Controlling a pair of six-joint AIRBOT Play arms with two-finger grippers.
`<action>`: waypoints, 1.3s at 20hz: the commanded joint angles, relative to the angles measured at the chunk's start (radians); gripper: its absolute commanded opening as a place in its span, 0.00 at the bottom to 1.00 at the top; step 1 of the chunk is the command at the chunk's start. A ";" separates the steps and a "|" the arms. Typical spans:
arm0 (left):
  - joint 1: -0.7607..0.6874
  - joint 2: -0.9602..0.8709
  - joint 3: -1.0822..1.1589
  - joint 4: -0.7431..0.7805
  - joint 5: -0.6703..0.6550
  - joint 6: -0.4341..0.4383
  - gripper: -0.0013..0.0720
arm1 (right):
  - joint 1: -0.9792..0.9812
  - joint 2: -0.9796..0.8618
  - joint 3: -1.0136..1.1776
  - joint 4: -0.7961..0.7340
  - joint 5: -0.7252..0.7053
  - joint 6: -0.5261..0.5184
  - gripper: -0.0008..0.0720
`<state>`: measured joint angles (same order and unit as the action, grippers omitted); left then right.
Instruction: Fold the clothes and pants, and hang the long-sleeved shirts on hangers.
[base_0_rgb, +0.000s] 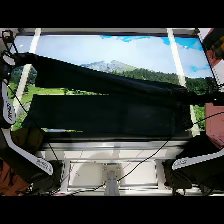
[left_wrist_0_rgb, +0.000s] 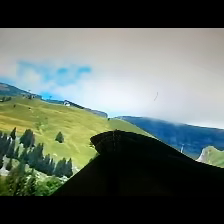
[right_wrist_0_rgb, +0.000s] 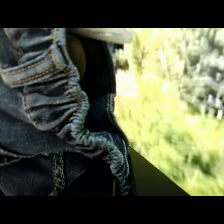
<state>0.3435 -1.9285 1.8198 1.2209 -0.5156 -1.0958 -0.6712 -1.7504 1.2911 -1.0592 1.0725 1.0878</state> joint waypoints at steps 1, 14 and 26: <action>-0.001 -0.004 0.000 0.000 -0.010 -0.002 0.04 | -0.001 0.001 0.001 0.092 -0.135 0.004 0.09; -0.013 -0.053 -0.001 0.004 -0.050 -0.003 0.04 | -0.001 0.001 0.001 0.099 -0.166 0.004 0.09; -0.032 -0.116 -0.001 -0.003 -0.049 -0.003 0.55 | -0.001 0.001 0.001 0.124 -0.179 0.003 0.09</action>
<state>0.3134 -2.0373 1.8191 1.2259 -0.5537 -1.0996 -0.6731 -1.7504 1.2922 -0.9455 0.8860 1.0916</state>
